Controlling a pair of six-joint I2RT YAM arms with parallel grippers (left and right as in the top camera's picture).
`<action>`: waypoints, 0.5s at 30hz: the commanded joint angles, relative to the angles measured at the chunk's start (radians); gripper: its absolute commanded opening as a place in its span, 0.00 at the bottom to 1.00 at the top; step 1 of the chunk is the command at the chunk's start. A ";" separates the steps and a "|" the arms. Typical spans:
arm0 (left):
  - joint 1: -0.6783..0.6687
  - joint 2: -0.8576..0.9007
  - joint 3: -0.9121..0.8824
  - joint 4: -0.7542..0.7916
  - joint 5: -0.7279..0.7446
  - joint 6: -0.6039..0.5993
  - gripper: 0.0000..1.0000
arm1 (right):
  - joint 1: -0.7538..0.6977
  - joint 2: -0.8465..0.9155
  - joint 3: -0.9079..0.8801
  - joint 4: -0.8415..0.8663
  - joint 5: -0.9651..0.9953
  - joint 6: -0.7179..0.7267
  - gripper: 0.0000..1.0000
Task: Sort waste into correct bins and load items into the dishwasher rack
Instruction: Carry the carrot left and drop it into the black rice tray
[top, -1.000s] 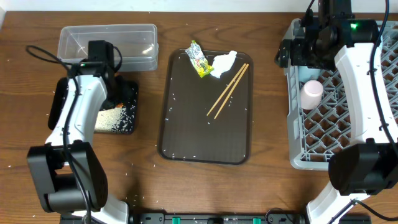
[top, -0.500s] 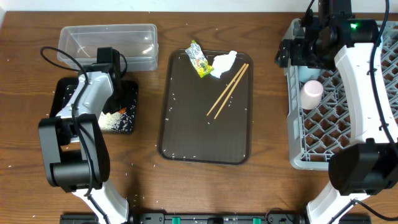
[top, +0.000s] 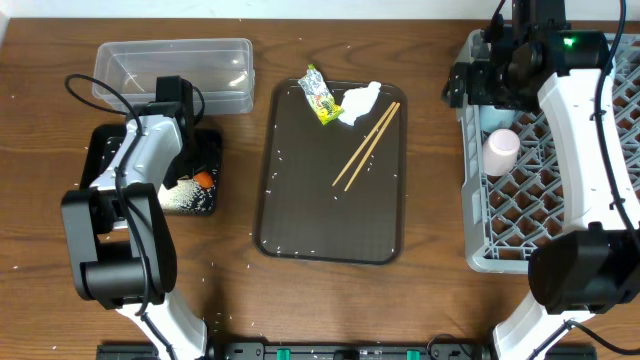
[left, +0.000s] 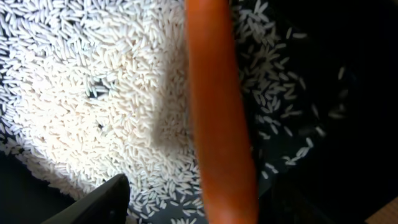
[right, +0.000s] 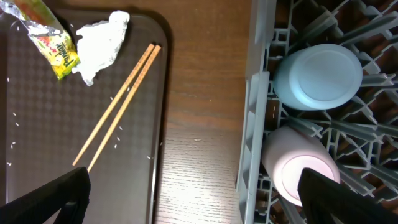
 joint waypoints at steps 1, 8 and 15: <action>0.002 -0.026 0.019 -0.029 -0.003 0.010 0.73 | -0.007 0.010 0.012 0.000 0.008 -0.017 0.99; -0.055 -0.170 0.072 -0.031 0.118 0.165 0.74 | -0.007 0.010 0.012 0.009 0.007 -0.016 0.99; -0.232 -0.262 0.072 0.100 0.172 0.311 0.80 | -0.003 0.010 0.012 0.022 0.002 -0.013 0.99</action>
